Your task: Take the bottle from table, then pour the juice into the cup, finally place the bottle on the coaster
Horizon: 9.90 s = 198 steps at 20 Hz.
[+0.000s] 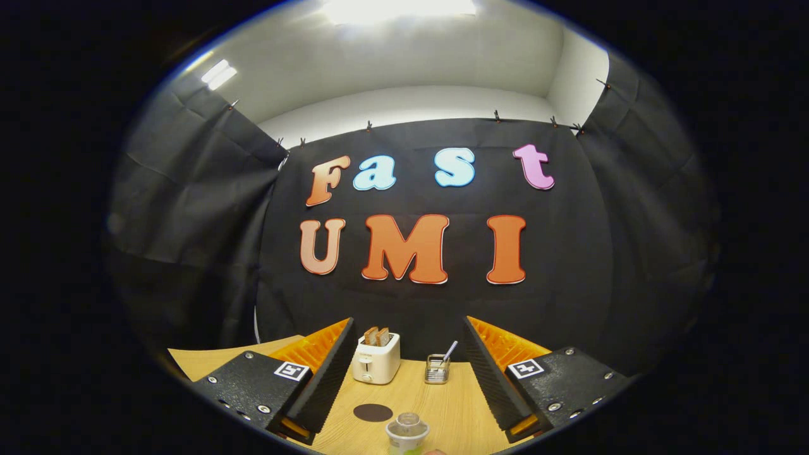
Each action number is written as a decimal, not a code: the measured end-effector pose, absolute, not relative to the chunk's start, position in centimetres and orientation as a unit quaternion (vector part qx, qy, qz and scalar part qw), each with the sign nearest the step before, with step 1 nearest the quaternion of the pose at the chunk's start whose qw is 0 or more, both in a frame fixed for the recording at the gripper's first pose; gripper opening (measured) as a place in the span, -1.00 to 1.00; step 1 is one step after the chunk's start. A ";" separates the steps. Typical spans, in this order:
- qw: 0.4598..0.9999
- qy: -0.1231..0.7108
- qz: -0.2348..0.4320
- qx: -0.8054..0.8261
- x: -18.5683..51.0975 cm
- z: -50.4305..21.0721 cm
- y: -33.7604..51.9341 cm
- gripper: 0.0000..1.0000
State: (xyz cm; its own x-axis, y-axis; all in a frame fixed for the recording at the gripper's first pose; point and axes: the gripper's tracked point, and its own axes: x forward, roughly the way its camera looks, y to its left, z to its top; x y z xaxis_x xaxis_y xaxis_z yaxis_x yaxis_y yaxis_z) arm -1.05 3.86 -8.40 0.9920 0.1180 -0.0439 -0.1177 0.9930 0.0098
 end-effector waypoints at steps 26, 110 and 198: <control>0.982 0.175 0.058 0.028 -3.8 -31.6 4.0 0.96; 0.709 0.002 0.098 -0.698 3.6 -34.8 16.9 0.20; 0.580 -0.126 0.094 -0.800 5.9 -27.1 20.1 0.20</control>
State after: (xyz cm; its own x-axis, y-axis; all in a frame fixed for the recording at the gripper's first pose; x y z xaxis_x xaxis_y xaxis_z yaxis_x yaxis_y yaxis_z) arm 5.93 20.09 -27.08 0.9507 0.3100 -0.0044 0.0922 -0.2962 -0.9507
